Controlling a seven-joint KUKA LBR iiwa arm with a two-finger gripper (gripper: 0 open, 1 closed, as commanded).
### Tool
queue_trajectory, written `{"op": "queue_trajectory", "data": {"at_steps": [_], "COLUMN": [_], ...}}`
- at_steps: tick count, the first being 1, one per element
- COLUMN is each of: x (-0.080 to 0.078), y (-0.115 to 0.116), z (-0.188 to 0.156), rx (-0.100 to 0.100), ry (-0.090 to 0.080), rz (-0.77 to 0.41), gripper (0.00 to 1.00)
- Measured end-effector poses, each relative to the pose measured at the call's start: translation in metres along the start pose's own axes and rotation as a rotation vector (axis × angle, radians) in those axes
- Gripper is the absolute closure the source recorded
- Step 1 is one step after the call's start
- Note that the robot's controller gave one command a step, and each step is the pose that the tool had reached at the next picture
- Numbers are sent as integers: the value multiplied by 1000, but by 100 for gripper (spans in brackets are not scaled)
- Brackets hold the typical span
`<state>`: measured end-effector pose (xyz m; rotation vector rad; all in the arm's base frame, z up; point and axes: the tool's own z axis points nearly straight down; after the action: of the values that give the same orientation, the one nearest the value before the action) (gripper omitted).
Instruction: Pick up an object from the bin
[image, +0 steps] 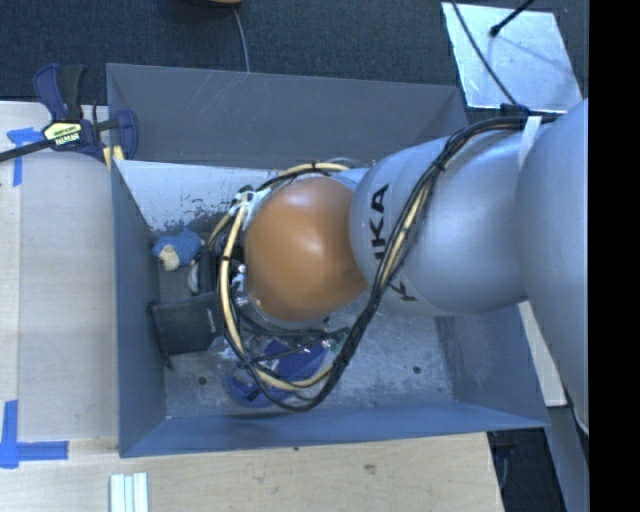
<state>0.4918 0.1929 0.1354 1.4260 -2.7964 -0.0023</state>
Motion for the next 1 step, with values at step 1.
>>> {"op": "queue_trajectory", "data": {"at_steps": [1], "x": [-1], "y": [-1], "z": [-2], "rx": [2], "ry": [-3], "rz": [3], "gripper": [0]}}
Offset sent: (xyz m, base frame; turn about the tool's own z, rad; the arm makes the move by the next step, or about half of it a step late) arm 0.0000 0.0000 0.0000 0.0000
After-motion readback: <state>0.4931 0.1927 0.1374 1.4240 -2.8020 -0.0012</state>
